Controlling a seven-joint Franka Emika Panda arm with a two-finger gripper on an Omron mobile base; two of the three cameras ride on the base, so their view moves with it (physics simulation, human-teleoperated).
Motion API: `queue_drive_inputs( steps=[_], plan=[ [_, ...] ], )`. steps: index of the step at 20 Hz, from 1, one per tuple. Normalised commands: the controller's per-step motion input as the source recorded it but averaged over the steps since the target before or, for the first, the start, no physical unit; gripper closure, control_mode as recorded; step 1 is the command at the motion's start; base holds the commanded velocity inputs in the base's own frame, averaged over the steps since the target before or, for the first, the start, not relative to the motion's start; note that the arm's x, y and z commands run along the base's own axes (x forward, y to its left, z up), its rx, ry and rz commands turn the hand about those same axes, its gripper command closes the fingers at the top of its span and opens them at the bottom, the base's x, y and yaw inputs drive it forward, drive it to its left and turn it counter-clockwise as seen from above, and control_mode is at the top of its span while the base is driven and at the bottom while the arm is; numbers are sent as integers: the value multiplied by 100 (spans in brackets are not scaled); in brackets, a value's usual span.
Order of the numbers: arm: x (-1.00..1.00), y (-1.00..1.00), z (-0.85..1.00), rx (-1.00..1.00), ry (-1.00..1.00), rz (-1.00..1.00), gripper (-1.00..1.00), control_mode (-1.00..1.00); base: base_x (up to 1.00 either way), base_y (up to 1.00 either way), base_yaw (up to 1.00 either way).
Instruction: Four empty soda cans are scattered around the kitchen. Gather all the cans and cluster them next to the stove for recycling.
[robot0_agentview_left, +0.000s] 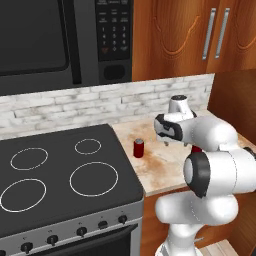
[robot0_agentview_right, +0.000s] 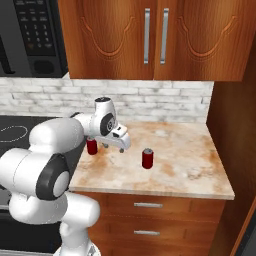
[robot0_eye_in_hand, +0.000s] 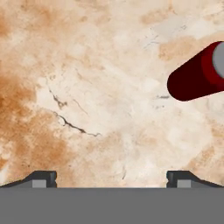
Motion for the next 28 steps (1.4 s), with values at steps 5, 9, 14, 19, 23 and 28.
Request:
queue_drive_inputs(
  steps=[5, 9, 14, 19, 23, 28],
  plan=[
    [-13, -39, 57, -1, 5, -3, -100, -100, 0, 0, 0],
    [-16, -40, 8, 16, 3, -11, -100, -100, 0, 0, 0],
    [-7, -39, 11, 12, -4, -12, -100, -100, 0, 0, 0],
    [3, -62, 5, 0, 1, -12, -100, -100, 0, 0, 0],
    [7, -50, -4, -4, 4, -8, -100, -100, 0, 0, 0],
    [36, -20, -30, -3, -1, -1, -100, -100, 0, 0, 0]
  ],
)
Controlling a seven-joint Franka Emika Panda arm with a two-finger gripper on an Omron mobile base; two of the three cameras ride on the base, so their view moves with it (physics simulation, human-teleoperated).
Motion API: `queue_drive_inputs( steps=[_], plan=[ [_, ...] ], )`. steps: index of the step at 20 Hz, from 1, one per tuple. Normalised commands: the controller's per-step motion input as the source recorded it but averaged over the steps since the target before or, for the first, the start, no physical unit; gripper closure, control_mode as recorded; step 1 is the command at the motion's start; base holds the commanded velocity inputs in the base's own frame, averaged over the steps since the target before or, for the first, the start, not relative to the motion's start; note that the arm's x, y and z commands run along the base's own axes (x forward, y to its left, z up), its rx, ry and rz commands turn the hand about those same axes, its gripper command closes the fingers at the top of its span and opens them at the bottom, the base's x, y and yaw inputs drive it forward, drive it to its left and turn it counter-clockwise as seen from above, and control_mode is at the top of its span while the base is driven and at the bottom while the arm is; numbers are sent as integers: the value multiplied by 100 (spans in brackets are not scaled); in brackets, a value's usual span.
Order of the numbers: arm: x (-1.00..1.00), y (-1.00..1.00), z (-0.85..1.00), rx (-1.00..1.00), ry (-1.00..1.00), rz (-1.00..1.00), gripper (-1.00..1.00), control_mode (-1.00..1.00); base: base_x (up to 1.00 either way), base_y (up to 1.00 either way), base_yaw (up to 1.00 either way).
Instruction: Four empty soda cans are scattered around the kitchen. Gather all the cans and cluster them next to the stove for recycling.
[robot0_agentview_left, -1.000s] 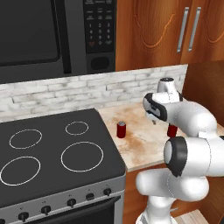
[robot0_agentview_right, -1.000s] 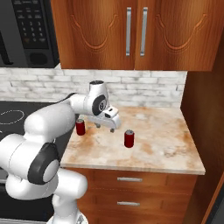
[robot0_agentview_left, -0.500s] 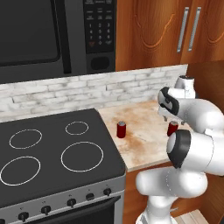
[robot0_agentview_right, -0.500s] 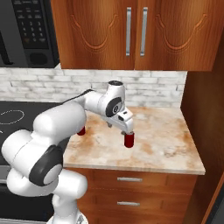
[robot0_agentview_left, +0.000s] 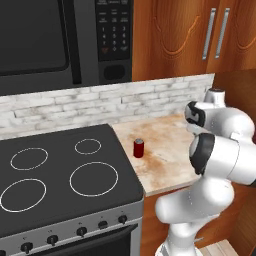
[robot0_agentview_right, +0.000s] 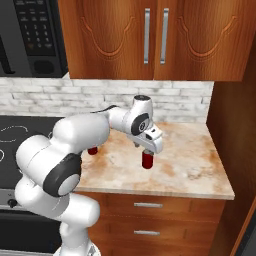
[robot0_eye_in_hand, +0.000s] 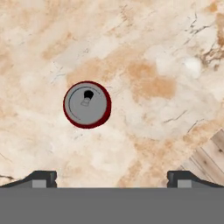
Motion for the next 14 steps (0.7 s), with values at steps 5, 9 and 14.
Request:
queue_drive_inputs(
  steps=[5, 9, 14],
  plan=[
    [39, -6, -16, 1, -2, 0, -100, -100, 0, 0, 0],
    [36, -2, -10, 2, -1, 0, -100, -100, 0, 0, 0],
    [34, -1, -11, 2, 0, 0, -100, -100, 0, 0, 0]
  ],
)
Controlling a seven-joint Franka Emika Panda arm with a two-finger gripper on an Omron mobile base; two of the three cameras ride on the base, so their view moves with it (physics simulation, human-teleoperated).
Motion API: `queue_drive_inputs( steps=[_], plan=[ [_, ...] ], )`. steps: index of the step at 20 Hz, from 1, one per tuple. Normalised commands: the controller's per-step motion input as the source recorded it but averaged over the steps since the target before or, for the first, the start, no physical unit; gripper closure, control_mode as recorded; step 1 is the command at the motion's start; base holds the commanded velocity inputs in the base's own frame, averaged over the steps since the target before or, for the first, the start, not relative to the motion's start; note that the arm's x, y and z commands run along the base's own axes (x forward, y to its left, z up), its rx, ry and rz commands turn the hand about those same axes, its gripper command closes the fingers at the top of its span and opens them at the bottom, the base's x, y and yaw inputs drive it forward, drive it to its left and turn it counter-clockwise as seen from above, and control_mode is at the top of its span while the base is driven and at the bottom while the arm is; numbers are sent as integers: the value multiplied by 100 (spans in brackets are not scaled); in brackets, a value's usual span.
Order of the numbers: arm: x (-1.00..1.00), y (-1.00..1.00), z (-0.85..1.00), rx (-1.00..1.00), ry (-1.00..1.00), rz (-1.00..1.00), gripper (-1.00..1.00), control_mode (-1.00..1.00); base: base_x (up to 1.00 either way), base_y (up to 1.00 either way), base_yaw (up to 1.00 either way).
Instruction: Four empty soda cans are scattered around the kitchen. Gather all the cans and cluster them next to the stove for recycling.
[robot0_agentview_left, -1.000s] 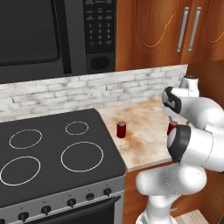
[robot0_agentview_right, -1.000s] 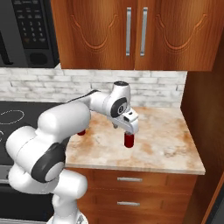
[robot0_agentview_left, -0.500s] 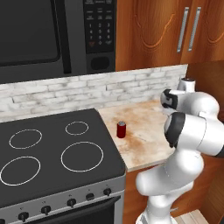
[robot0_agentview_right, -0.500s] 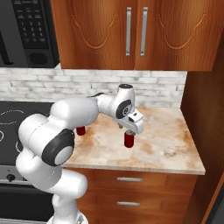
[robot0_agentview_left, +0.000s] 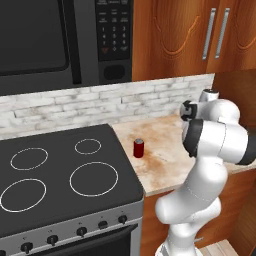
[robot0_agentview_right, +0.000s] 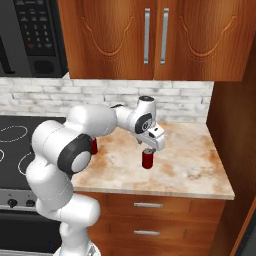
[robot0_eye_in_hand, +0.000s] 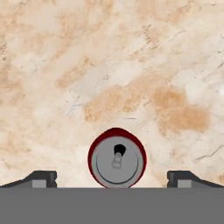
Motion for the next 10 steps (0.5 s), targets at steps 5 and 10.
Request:
queue_drive_inputs(
  steps=[5, 10],
  plan=[
    [-2, -3, -23, 0, 0, -4, -100, -100, 0, 0, 0],
    [-6, -2, -26, 0, 0, -7, -100, -100, 0, 0, 0]
  ],
)
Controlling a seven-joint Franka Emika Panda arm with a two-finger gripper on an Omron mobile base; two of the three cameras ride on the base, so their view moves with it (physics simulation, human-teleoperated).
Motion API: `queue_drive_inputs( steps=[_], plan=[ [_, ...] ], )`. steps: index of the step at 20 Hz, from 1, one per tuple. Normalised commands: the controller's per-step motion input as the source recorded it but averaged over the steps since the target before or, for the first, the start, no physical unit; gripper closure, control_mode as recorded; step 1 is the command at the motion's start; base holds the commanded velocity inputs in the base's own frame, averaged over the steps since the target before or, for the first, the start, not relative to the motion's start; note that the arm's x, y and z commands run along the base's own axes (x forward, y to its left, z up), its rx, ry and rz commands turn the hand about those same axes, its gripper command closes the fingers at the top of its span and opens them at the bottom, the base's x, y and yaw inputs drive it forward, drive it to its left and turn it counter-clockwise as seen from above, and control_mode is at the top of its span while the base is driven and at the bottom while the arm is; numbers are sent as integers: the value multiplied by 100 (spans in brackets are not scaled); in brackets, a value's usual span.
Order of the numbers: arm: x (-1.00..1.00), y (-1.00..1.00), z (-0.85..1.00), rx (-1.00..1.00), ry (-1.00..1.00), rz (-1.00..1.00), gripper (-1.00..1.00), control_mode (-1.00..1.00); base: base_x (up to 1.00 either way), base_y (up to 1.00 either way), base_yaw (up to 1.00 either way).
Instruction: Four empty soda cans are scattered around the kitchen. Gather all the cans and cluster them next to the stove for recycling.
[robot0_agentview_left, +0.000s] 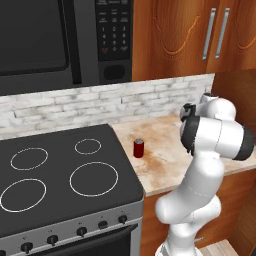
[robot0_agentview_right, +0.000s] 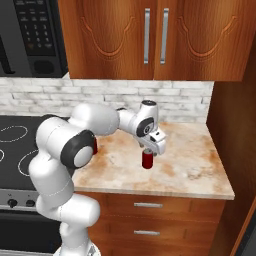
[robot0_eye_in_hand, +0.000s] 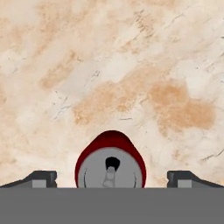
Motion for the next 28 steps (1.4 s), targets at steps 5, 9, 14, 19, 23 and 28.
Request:
queue_drive_inputs(
  steps=[5, 9, 14, 19, 23, 28],
  plan=[
    [-1, 0, -30, 2, 0, -8, -100, -100, 0, 0, 0],
    [0, 0, -32, 3, 0, -8, -100, -100, 0, 0, 0],
    [0, 0, -33, 4, 1, -7, 100, -100, 0, 0, 0],
    [3, 2, -2, 0, -3, -1, 100, -100, 0, 0, 0],
    [-15, 29, 18, -2, -14, 12, 100, -100, 0, 0, 0],
    [-1, 42, 23, 0, -15, 33, 100, -100, 0, 0, 0]
  ],
)
